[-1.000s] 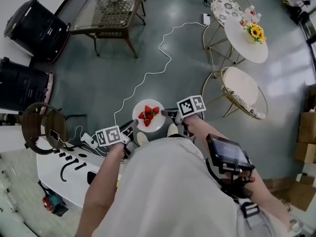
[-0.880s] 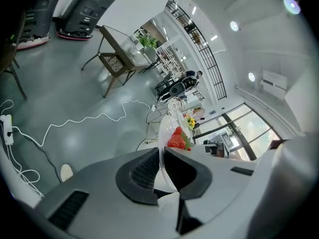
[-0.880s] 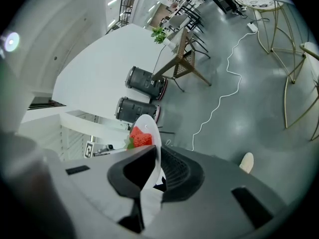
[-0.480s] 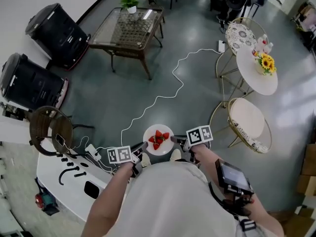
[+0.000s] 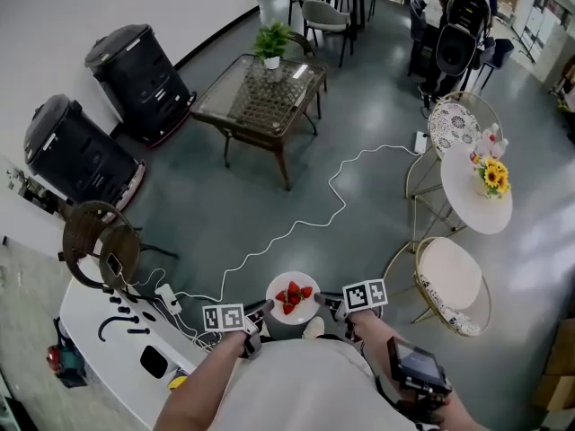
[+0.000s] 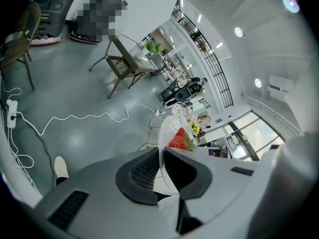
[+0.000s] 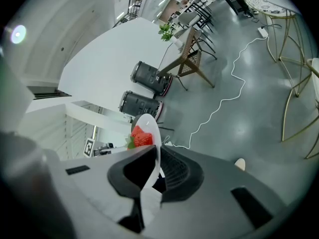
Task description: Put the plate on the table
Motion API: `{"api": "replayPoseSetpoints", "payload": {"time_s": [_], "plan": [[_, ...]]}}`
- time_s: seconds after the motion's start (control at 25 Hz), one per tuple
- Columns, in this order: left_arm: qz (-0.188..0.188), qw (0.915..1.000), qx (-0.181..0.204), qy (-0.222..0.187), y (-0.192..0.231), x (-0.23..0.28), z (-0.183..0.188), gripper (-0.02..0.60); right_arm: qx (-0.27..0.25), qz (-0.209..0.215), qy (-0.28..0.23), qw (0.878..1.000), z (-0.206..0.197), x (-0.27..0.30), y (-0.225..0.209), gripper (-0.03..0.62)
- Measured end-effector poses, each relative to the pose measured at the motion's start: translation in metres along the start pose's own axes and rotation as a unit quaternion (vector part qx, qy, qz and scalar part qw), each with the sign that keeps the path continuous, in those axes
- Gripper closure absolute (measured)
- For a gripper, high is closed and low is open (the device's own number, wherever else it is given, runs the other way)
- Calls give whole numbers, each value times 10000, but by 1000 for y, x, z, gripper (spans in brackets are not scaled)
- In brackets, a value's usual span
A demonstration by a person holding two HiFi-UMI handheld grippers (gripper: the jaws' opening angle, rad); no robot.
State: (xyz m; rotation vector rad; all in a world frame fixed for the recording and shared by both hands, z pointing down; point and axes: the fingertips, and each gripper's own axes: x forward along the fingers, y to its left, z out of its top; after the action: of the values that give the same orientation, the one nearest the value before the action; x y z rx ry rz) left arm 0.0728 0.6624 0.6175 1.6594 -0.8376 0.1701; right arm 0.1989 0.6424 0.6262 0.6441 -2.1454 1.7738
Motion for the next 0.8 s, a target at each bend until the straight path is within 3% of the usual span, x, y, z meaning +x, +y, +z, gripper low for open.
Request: {"api": "replayPoseSetpoints", "payload": {"time_s": [0.8], "plan": [[164, 9990, 257, 341, -23, 19, -11, 548, 194, 280, -565, 9978, -9, -30, -19, 568]]}}
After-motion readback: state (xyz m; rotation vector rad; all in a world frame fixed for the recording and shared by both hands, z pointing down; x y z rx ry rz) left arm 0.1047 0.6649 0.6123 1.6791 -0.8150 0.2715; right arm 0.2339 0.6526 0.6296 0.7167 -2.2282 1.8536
